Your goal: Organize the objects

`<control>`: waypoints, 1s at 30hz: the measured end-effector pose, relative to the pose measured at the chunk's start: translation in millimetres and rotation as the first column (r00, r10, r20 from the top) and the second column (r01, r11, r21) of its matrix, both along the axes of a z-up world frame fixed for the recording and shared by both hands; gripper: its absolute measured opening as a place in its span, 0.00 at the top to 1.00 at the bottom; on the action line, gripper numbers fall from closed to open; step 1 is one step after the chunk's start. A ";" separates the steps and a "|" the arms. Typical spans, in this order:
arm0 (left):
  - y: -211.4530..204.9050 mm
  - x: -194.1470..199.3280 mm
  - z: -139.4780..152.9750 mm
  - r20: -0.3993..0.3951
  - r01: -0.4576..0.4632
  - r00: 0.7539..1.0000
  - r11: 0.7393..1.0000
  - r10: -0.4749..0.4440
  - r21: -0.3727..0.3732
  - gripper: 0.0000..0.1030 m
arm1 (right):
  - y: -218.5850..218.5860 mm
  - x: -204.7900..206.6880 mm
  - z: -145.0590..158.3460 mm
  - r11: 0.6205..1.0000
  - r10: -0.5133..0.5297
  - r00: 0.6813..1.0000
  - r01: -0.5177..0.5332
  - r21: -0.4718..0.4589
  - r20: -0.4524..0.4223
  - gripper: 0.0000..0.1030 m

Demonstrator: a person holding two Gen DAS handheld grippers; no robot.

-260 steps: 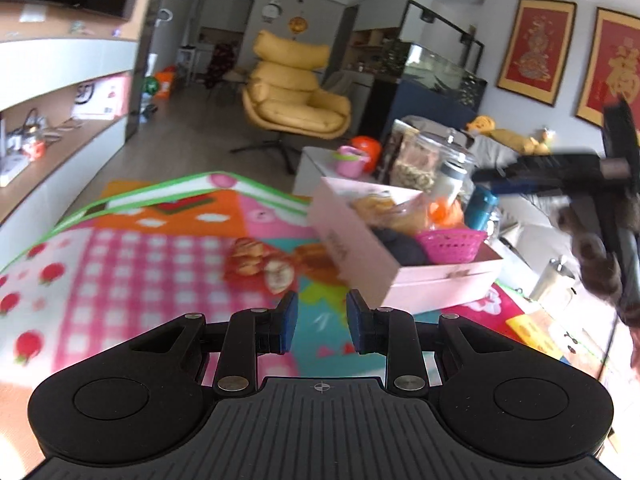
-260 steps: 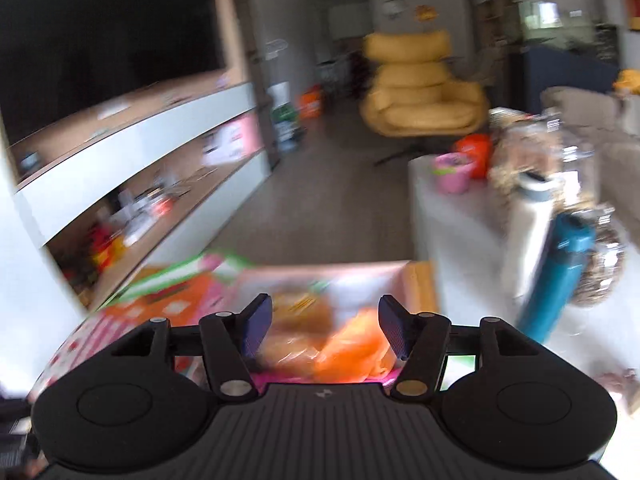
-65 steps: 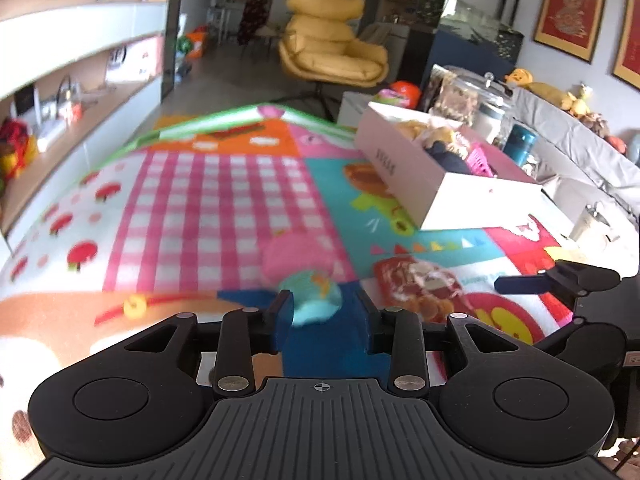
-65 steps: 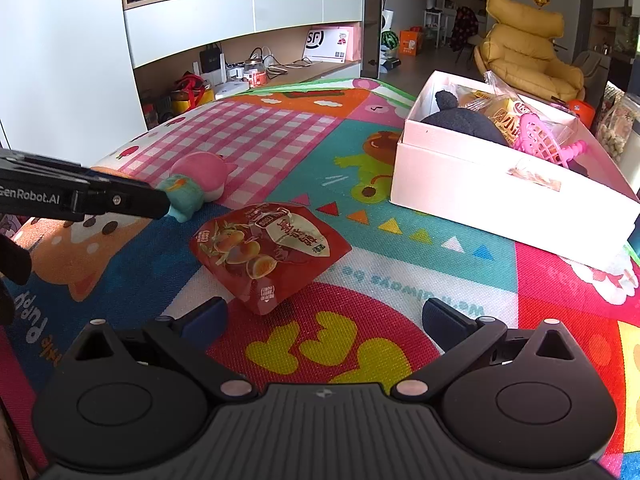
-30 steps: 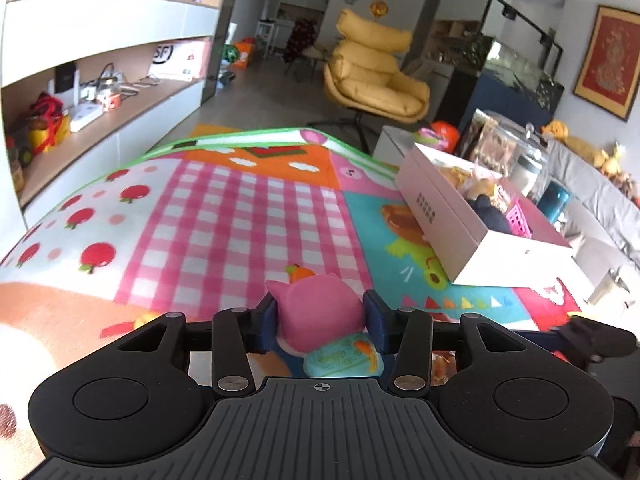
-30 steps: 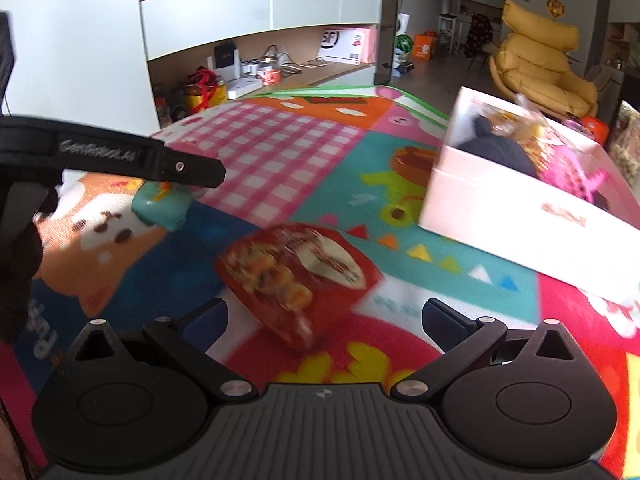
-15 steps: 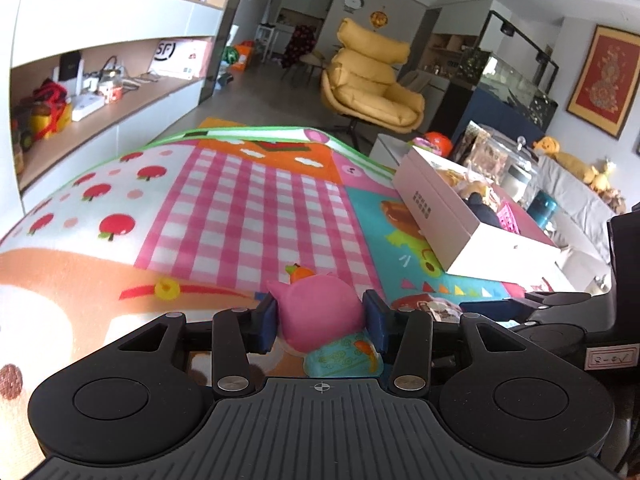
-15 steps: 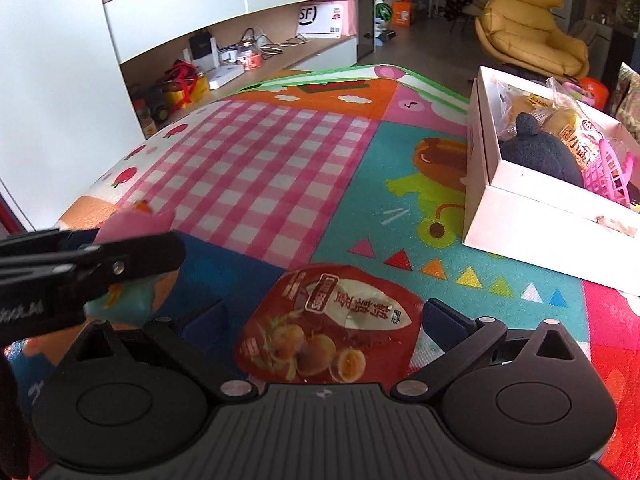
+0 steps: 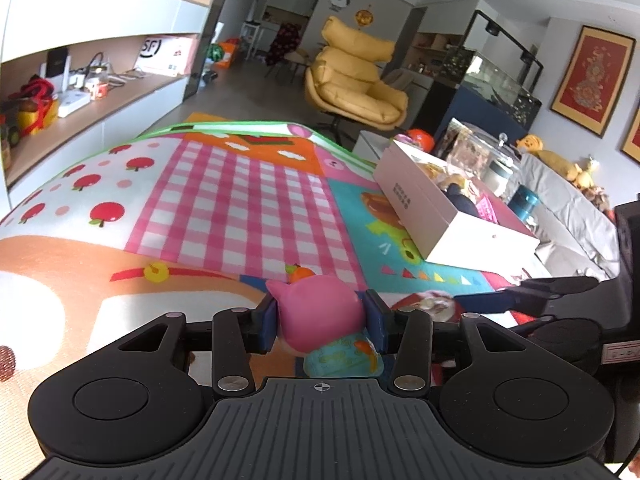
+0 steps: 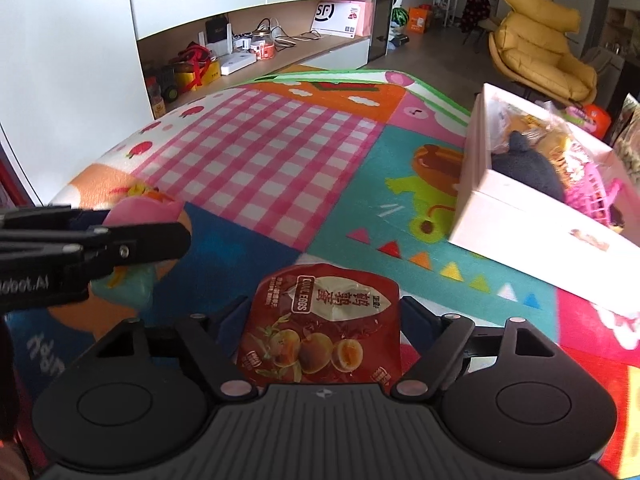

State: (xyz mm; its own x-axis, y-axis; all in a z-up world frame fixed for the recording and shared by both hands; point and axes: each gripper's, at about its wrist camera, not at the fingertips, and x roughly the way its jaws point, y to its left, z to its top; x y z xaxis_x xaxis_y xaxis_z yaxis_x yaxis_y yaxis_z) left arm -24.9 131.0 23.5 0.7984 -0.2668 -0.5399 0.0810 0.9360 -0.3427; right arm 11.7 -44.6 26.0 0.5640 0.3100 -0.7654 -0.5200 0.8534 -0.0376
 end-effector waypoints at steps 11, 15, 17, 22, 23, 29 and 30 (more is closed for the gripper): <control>-33.6 6.8 2.0 -0.040 0.094 0.995 0.995 -0.092 0.041 0.53 | -77.2 -17.0 35.5 0.993 -0.115 0.987 0.111 0.038 0.116 0.23; -51.1 13.8 5.6 -0.060 0.124 0.991 0.990 -0.120 0.062 0.53 | -102.3 -25.2 45.1 0.986 -0.163 0.970 0.155 0.060 0.183 0.23; -60.5 19.4 9.0 -0.068 0.134 0.989 0.988 -0.128 0.078 0.53 | -113.5 -28.7 46.4 0.983 -0.177 0.963 0.164 0.078 0.202 0.23; -88.8 42.4 31.0 -0.048 0.165 0.986 0.981 -0.161 0.105 0.53 | -135.2 -34.2 40.7 0.976 -0.206 0.954 0.183 0.120 0.220 0.23; -93.6 47.6 36.4 -0.037 0.169 0.985 0.980 -0.166 0.103 0.53 | -139.1 -34.9 38.4 0.975 -0.211 0.951 0.186 0.124 0.227 0.23; -117.5 92.0 73.3 0.059 0.175 0.982 0.980 -0.181 0.094 0.53 | -155.7 -37.0 31.8 0.964 -0.243 0.941 0.207 0.168 0.236 0.23; -121.8 101.8 77.4 0.068 0.176 0.981 0.980 -0.182 0.097 0.53 | -157.7 -38.0 31.7 0.963 -0.245 0.939 0.205 0.177 0.241 0.23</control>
